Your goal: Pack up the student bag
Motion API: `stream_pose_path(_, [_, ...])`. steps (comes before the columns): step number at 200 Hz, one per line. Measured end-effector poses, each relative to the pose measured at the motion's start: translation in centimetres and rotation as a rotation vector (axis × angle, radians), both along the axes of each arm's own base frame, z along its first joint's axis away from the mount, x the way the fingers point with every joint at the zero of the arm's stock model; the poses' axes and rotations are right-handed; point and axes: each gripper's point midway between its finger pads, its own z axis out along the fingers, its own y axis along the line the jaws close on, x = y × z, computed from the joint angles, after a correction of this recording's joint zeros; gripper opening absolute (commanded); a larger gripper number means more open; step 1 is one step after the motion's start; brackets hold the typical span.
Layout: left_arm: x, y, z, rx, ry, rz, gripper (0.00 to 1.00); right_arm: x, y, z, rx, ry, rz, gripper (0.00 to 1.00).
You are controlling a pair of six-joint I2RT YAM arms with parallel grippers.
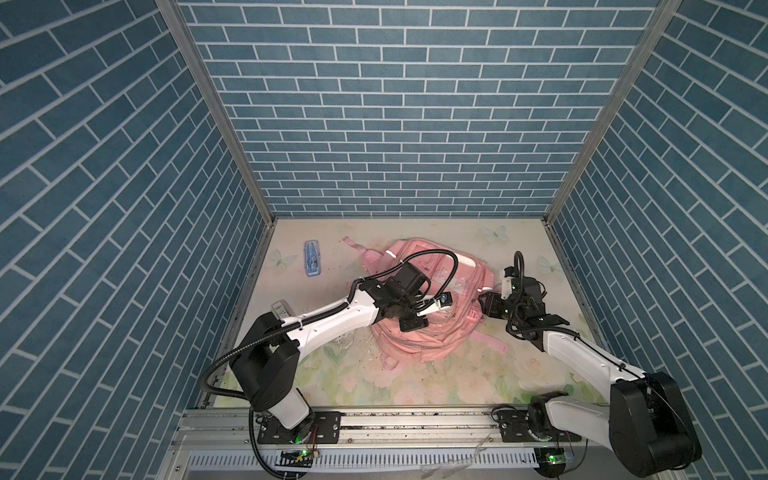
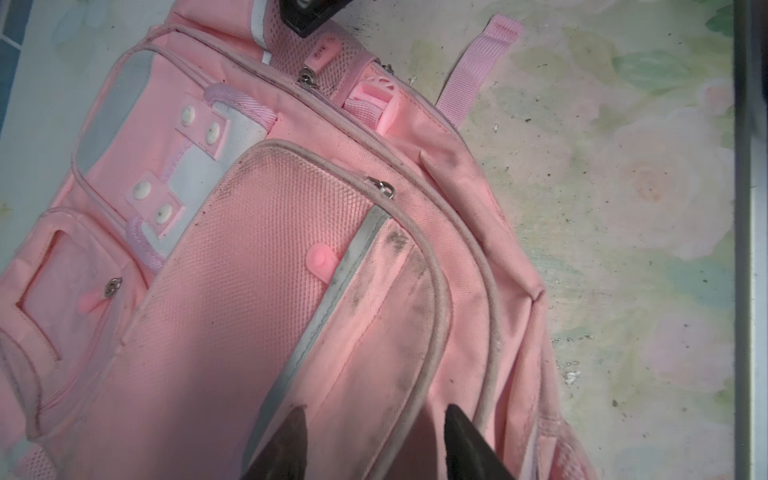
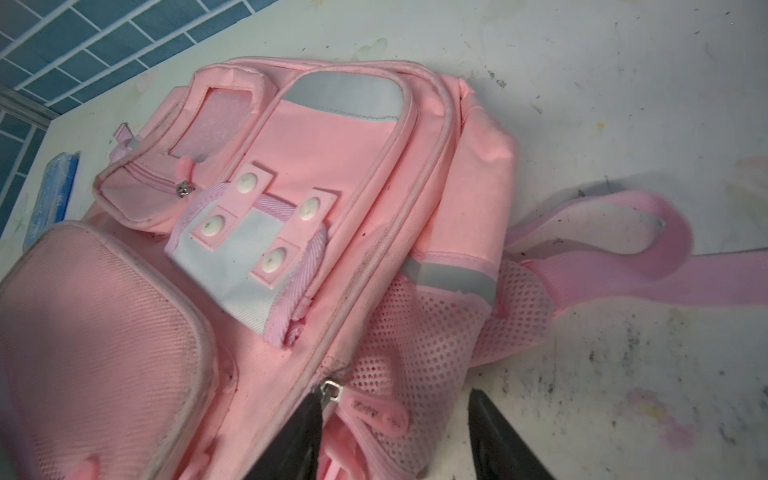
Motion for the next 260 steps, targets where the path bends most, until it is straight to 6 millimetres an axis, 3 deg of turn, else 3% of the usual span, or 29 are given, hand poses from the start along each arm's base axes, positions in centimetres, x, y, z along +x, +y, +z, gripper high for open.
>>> stream_pose_path(44, [1.0,-0.4,-1.7,0.038,-0.031,0.028,0.42,-0.6,1.5,2.0,0.009,-0.115,0.134,0.54])
stream_pose_path(60, [0.8,-0.5,-2.0,0.035,-0.046,0.028,0.27,-0.9,1.7,3.3,-0.001,-0.204,0.18,0.52])
stream_pose_path(82, [0.6,-0.6,-2.2,0.021,-0.065,0.027,0.0,-1.5,2.2,4.4,-0.028,-0.307,0.259,0.48])
stream_pose_path(120, [0.7,-0.5,-0.3,-0.044,-0.138,0.016,0.0,-2.4,4.4,5.6,-0.051,-0.435,0.458,0.44])
stream_pose_path(149, [0.0,0.7,1.5,-0.1,-0.221,-0.021,0.0,-3.3,6.7,5.7,-0.026,-0.505,0.643,0.42])
stream_pose_path(193, [-1.4,3.2,1.4,-0.149,-0.263,-0.078,0.0,-5.0,9.1,5.1,0.037,-0.527,0.832,0.42])
stream_pose_path(233, [-1.1,3.6,2.1,-0.203,-0.246,-0.09,0.0,-7.5,12.1,5.0,0.037,-0.587,0.988,0.42])
stream_pose_path(260, [-1.1,3.8,2.0,-0.209,-0.235,-0.096,0.0,-7.6,13.0,4.2,0.014,-0.595,1.014,0.42])
